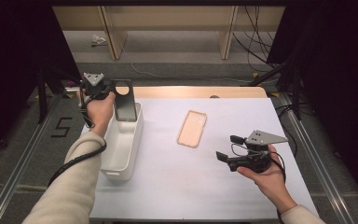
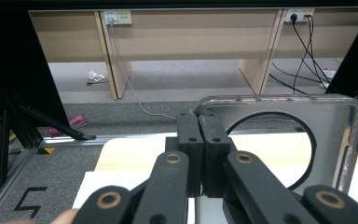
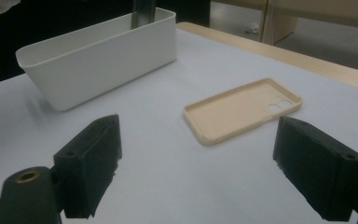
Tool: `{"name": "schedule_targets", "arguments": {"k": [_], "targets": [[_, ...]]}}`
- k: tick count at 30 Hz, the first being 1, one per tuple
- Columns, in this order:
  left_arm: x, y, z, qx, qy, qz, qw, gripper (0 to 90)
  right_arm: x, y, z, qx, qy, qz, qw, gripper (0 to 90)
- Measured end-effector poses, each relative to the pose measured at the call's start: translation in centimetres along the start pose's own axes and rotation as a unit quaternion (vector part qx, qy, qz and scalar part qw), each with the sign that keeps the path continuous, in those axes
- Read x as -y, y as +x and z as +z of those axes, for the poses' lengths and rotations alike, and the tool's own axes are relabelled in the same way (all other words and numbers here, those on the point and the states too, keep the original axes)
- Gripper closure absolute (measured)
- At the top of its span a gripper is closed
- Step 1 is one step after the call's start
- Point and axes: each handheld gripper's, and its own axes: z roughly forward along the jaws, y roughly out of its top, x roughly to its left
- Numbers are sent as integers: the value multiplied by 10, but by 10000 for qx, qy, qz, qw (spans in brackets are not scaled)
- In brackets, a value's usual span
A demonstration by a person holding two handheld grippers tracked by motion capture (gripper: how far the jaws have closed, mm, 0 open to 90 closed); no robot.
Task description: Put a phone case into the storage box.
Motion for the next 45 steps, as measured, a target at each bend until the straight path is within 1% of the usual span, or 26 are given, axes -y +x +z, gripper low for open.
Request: {"name": "schedule_targets", "arguments": {"k": [14, 32, 45], "targets": [[4, 0, 4, -18, 75, 4, 10000, 885, 3, -4, -5, 58, -9, 19, 10000, 161], [14, 1, 11, -40, 225, 25, 9997, 883, 3, -4, -6, 72, -26, 27, 10000, 161], [21, -3, 19, -46, 351, 154, 9993, 881, 3, -4, -6, 69, -24, 20, 10000, 160]]}}
